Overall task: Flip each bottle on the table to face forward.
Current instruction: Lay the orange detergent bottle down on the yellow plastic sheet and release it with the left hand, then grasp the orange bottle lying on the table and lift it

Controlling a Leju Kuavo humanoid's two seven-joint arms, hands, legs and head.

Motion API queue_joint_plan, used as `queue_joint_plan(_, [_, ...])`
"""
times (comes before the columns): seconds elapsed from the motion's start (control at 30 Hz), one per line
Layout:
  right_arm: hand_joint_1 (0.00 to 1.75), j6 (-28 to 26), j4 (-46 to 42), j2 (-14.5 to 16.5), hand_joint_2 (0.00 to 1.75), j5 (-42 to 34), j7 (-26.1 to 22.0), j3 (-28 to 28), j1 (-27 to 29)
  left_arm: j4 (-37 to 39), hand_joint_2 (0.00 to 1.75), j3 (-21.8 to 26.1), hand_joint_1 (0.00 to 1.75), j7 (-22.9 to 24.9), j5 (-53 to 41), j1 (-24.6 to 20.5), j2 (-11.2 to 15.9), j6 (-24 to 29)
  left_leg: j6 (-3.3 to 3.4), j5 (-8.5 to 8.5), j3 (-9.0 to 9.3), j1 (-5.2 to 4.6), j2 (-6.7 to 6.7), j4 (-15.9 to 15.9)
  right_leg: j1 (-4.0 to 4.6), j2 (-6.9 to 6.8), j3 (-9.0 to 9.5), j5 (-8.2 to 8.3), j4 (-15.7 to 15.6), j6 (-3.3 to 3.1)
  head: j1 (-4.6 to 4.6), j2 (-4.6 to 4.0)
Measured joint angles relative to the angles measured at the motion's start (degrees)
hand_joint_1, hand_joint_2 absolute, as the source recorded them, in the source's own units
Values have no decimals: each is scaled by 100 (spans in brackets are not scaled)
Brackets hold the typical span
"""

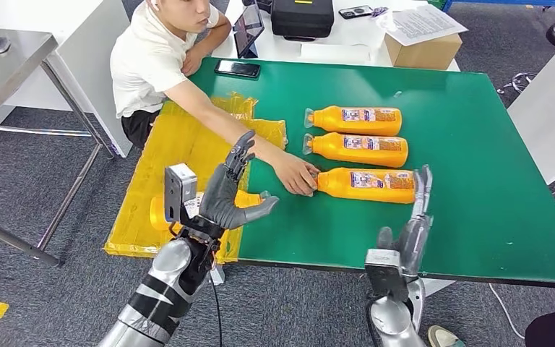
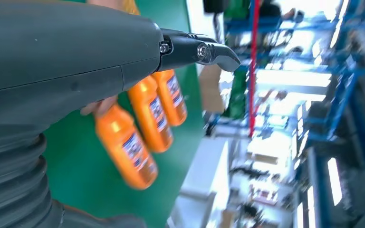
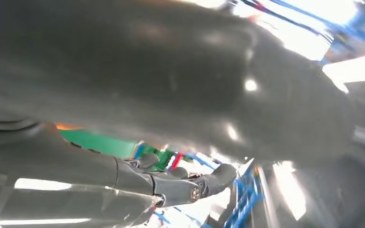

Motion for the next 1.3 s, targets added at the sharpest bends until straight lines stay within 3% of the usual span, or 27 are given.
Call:
queue_joint_plan(0.13, [0,112,538,-163,0,301,61,-42,-11,-371,175,-154,0,-141,28,353,88,174,2,1,-2,0,-8,0,0,-6,0,-1,0,0,2,0])
queue_joint_plan(0.27, [0,78,819,-252,175,662,247,-63,-33,-548,175,-231,0,-157,17,491,152,250,2,2,-1,0,-6,0,0,-5,0,0,1,0,1,0])
queue_joint_plan(0.43, [0,-88,1176,-620,175,2930,1148,-334,-13,-761,175,-285,0,-609,-728,1013,162,1171,3,0,-3,-2,-8,1,-2,-8,-1,-1,-1,1,0,0])
queue_joint_plan(0.53, [0,-104,1250,-874,175,3393,1334,-727,60,-929,175,-323,0,-1001,-1531,1452,161,2025,8,-5,-8,-6,-8,1,-5,-9,-4,-3,-5,4,1,0])
queue_joint_plan(0.67, [0,-26,1380,-1183,0,3433,1681,-969,56,-1044,175,-443,0,-1063,-1873,1765,155,2327,16,-12,-8,-11,-7,1,-11,-8,-4,-11,-7,17,1,0])
queue_joint_plan(0.9, [0,264,2189,-1404,0,3384,2074,-915,-308,-927,175,-794,0,-932,-1483,1763,104,2044,17,-7,-2,-10,-6,1,-10,-7,2,-7,-5,19,-2,0])
queue_joint_plan(1.27, [0,240,2990,-1541,0,3432,2117,-762,-728,-858,175,-991,0,-878,-1379,1666,122,1997,18,-7,-2,-10,-7,1,-10,-8,2,-8,-5,20,-2,0])
queue_joint_plan(1.3, [0,240,3016,-1543,44,3432,2117,-756,-738,-855,175,-1001,0,-878,-1379,1661,124,1997,18,-7,-2,-10,-7,1,-10,-8,2,-8,-5,20,-2,0])
